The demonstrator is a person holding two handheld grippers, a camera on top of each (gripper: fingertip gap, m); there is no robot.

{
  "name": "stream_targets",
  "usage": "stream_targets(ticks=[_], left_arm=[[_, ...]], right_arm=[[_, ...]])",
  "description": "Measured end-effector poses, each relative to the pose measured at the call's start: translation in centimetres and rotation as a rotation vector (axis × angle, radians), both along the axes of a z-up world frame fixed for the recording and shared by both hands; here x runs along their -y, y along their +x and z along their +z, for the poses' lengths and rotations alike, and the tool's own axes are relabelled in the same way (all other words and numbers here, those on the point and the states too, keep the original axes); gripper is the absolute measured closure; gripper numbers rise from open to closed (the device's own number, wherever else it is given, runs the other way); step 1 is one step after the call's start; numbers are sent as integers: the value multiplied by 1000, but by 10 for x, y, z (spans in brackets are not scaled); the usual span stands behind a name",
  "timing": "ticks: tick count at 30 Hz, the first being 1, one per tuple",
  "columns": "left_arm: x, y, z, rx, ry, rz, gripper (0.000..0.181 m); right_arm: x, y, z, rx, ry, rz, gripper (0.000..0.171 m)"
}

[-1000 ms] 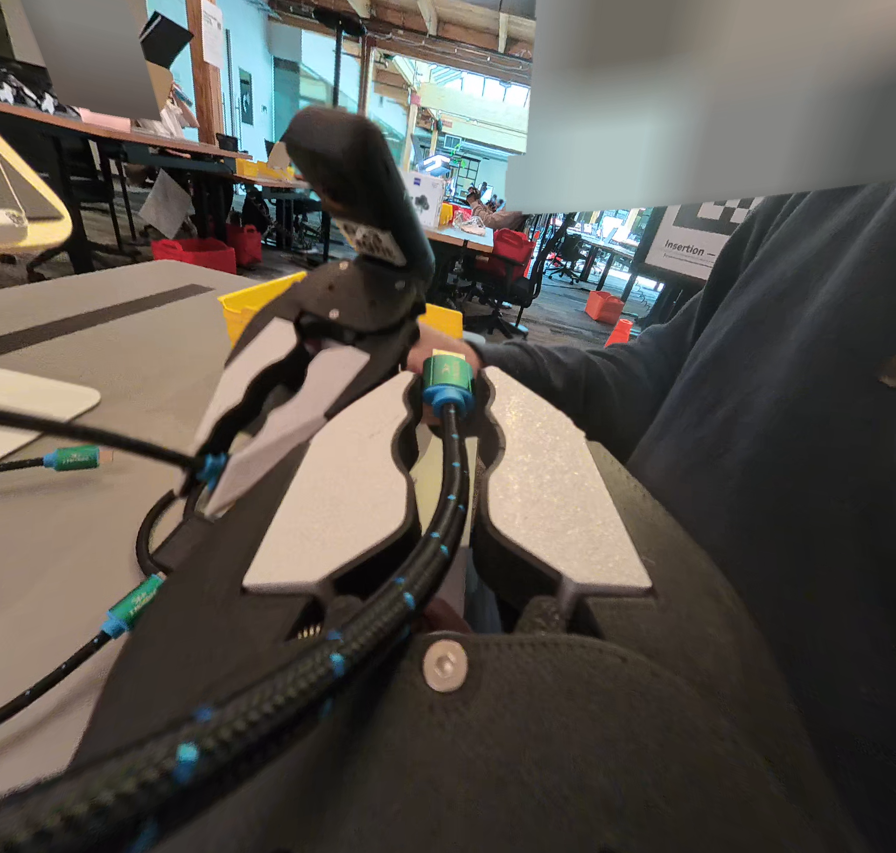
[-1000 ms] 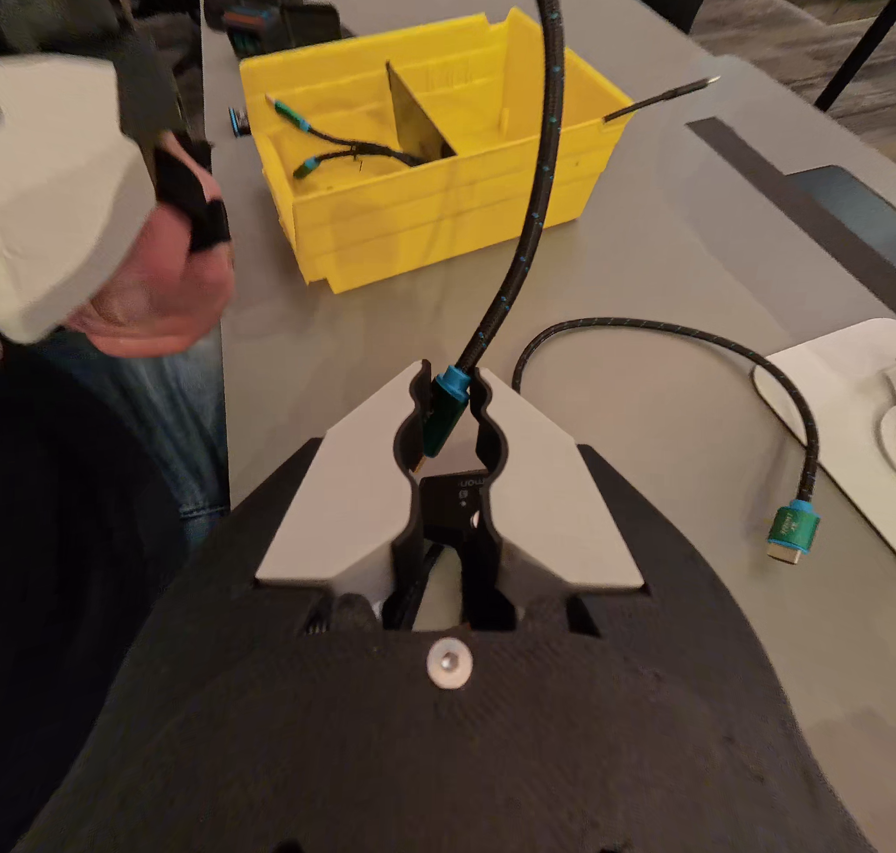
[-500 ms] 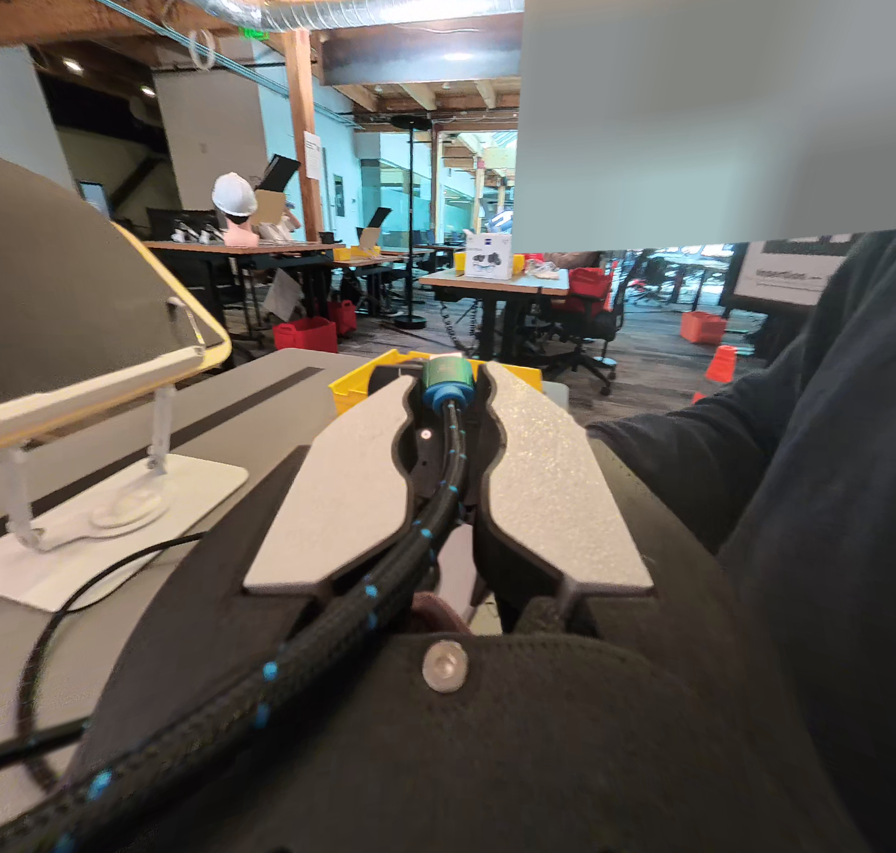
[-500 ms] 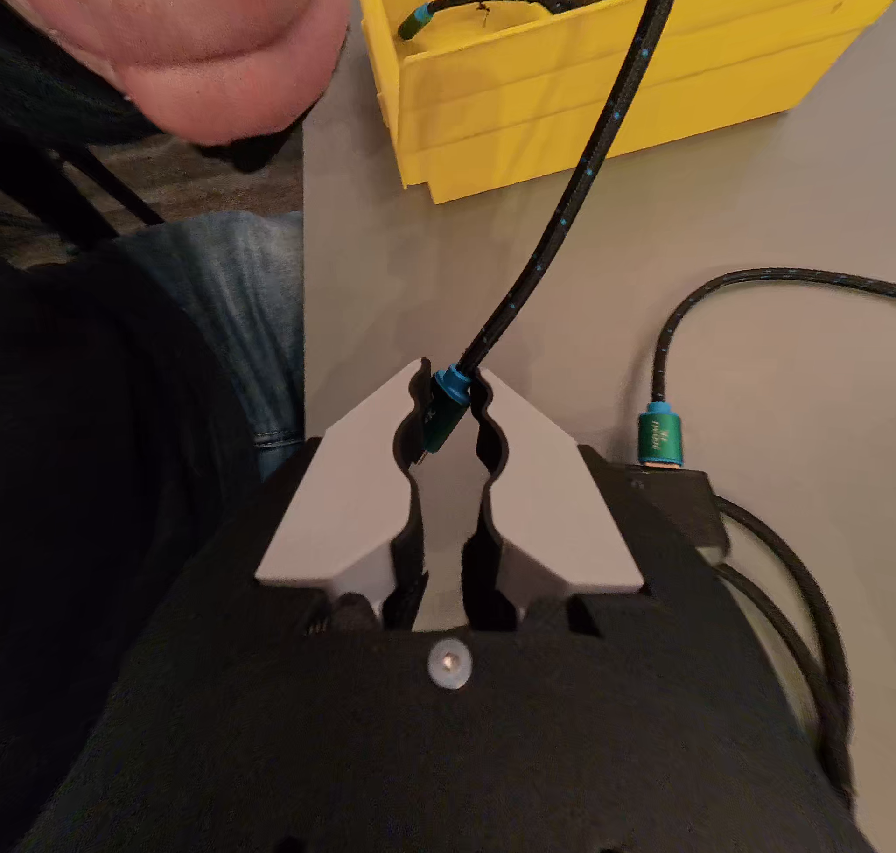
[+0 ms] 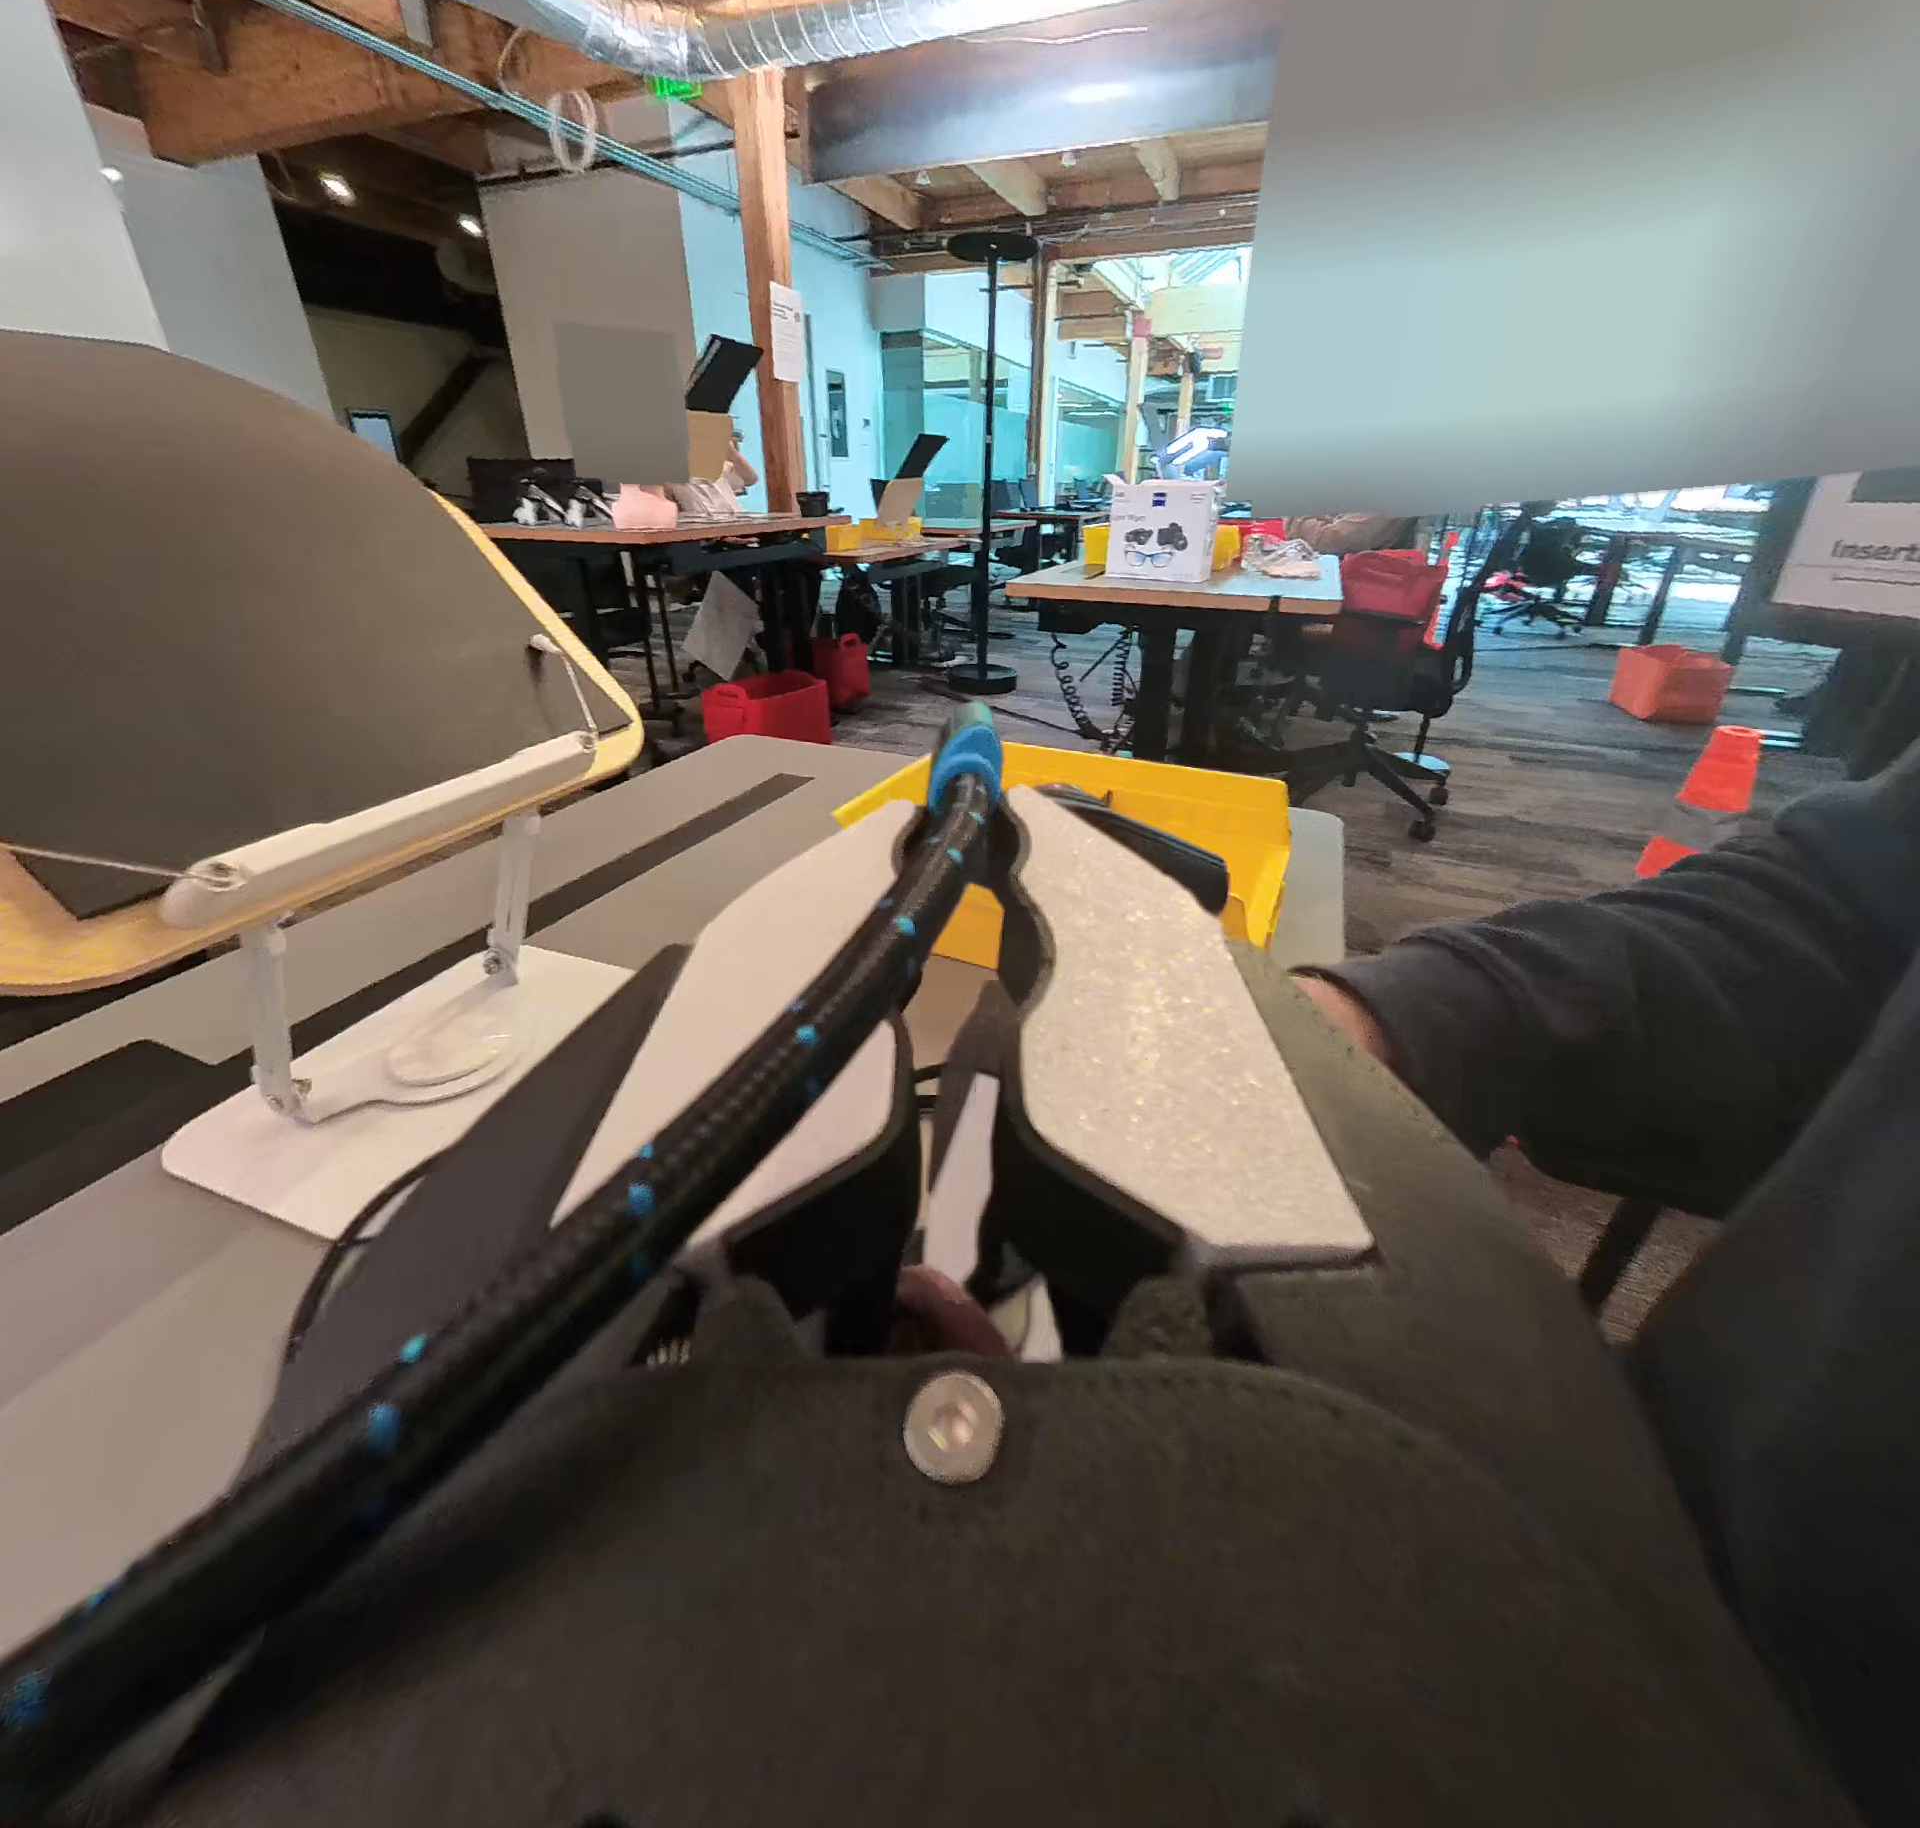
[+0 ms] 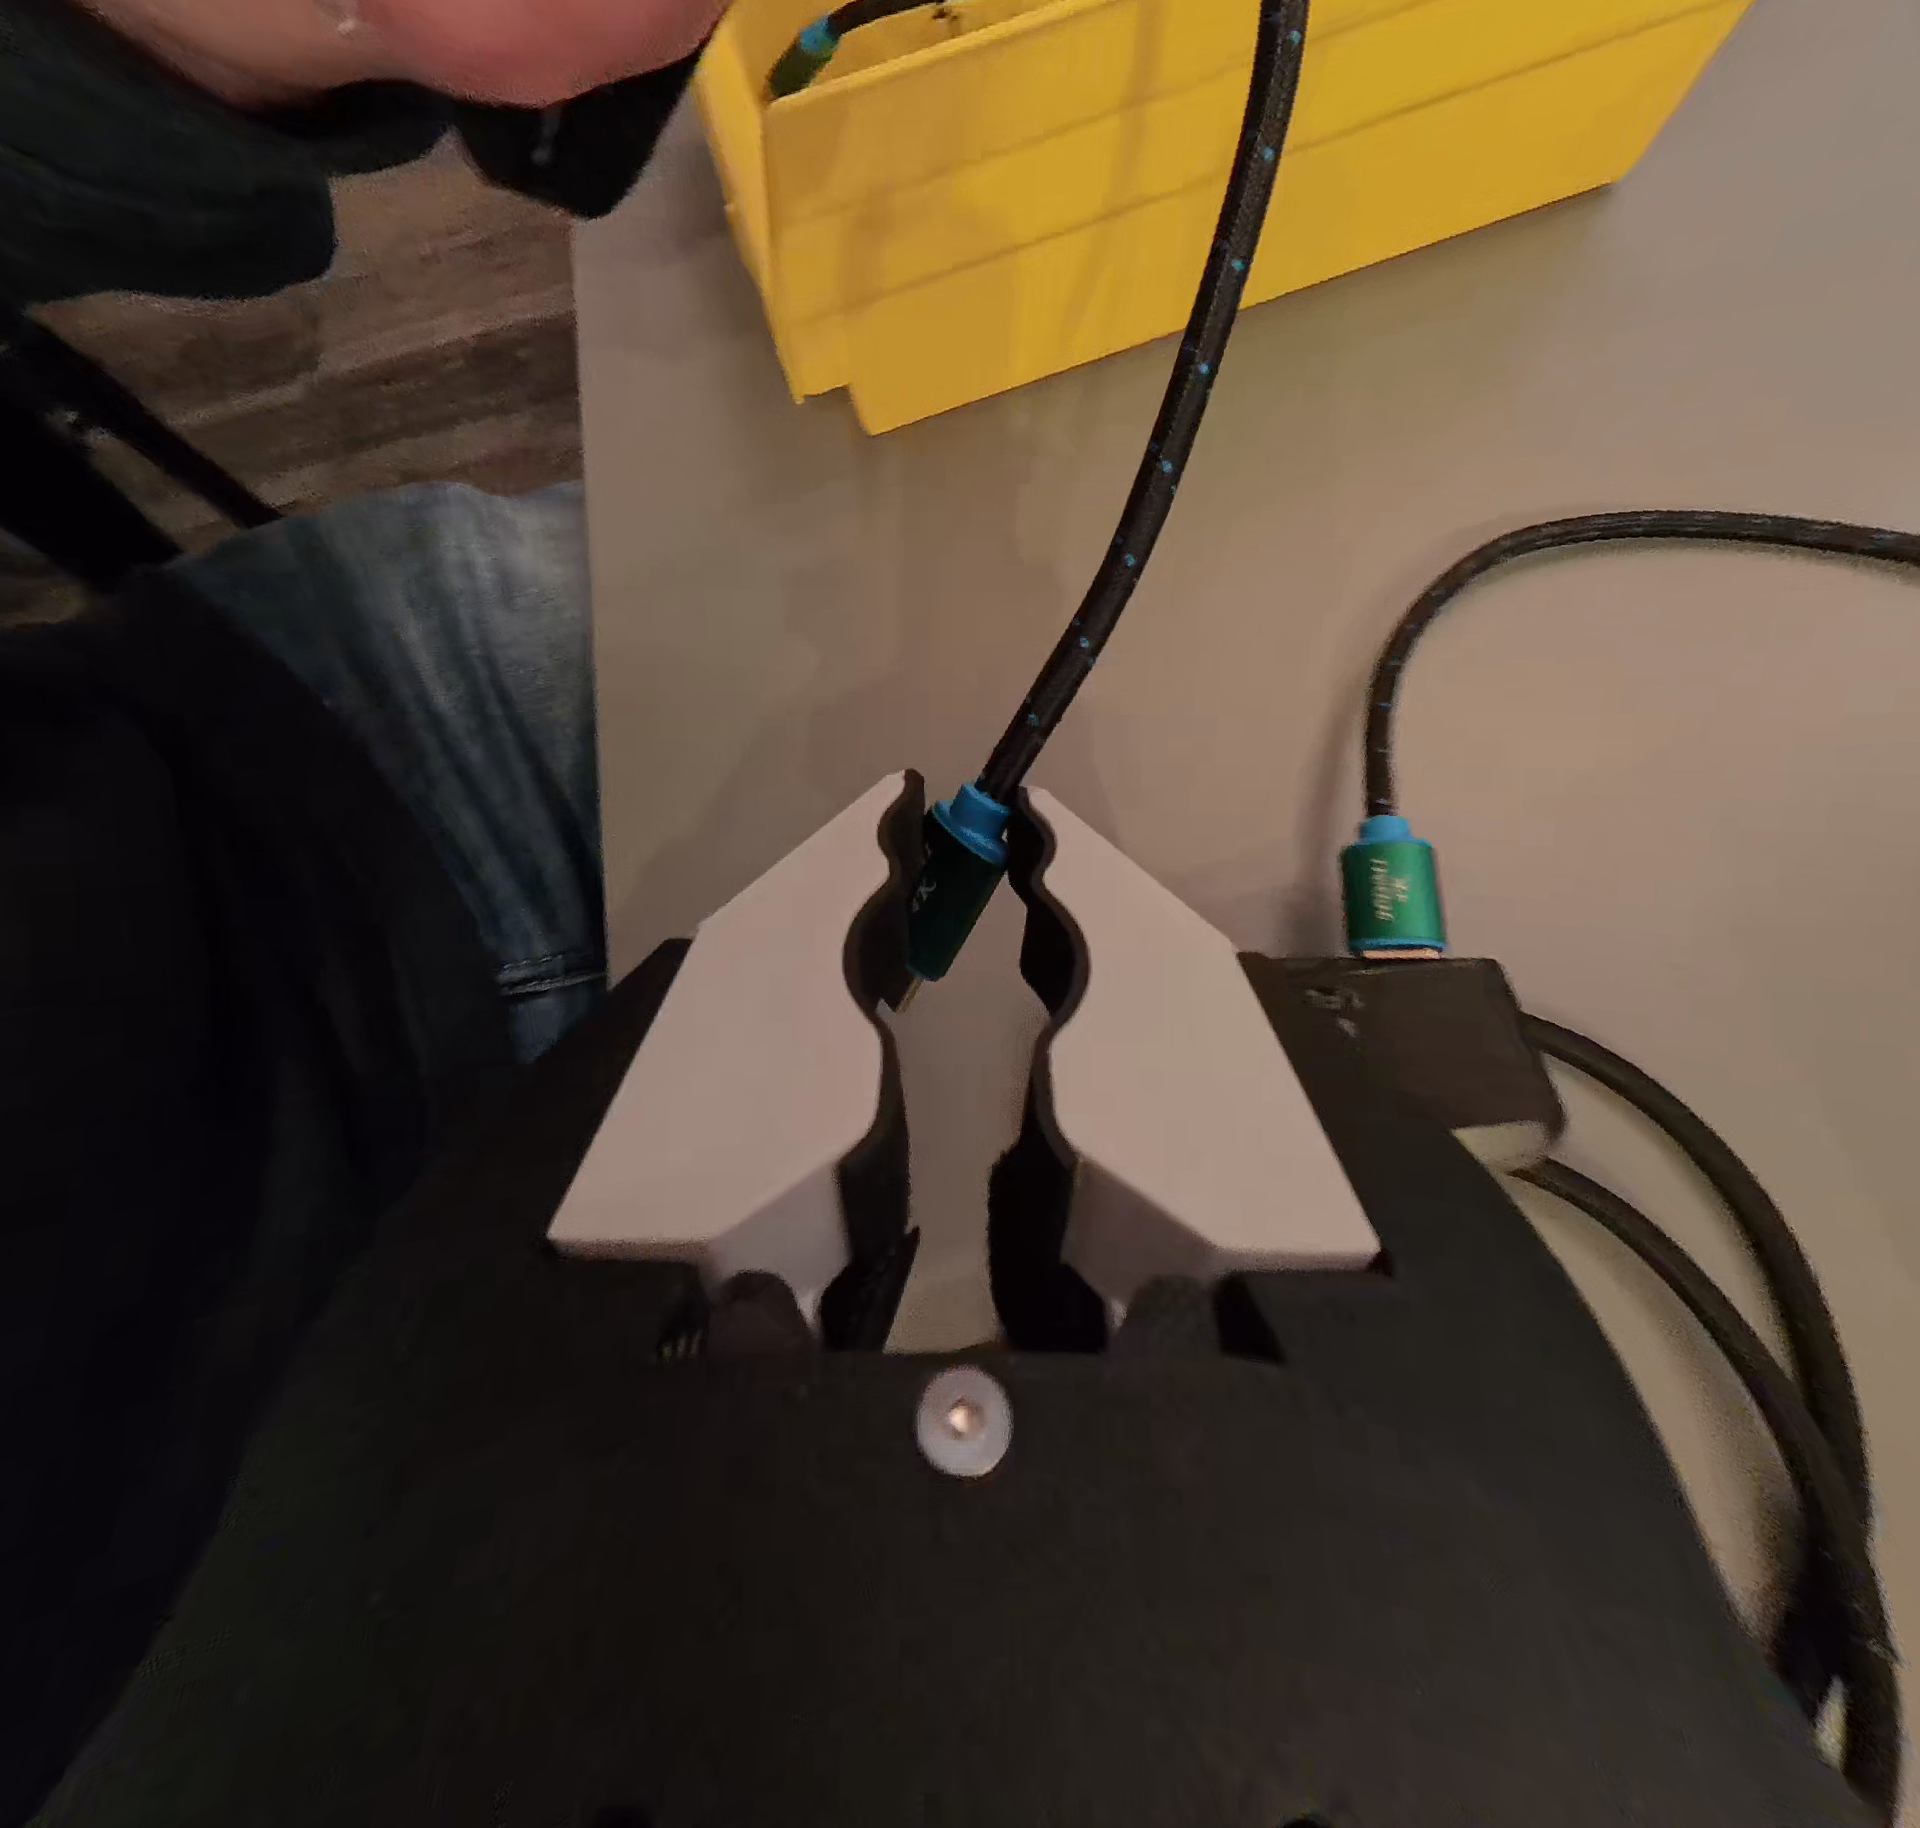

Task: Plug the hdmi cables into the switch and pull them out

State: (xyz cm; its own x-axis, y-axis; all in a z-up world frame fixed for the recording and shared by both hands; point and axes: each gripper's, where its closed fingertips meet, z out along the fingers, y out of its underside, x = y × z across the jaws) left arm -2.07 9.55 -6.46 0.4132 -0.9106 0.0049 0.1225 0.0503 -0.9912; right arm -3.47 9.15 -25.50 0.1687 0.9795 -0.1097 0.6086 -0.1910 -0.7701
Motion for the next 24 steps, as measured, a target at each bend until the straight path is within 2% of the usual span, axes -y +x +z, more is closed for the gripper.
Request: stream_targets(ticks=[4, 7, 14, 21, 24], left_arm=[[6, 4, 0, 43, -67, -78, 170], [14, 8, 0, 94, -145, -170, 158], [31, 20, -1, 175, -256, -318, 150], [33, 32, -28, 60, -299, -322, 149], [33, 34, -47, -57, -283, -293, 144]], right_arm=[[-27, 12, 11, 15, 152, -97, 157], [-50, 25, 21, 46, 286, -165, 158], [-82, 52, 39, 45, 411, -268, 158], [-86, 58, 47, 12, 402, -292, 159], [-88, 61, 53, -22, 384, -313, 159]])
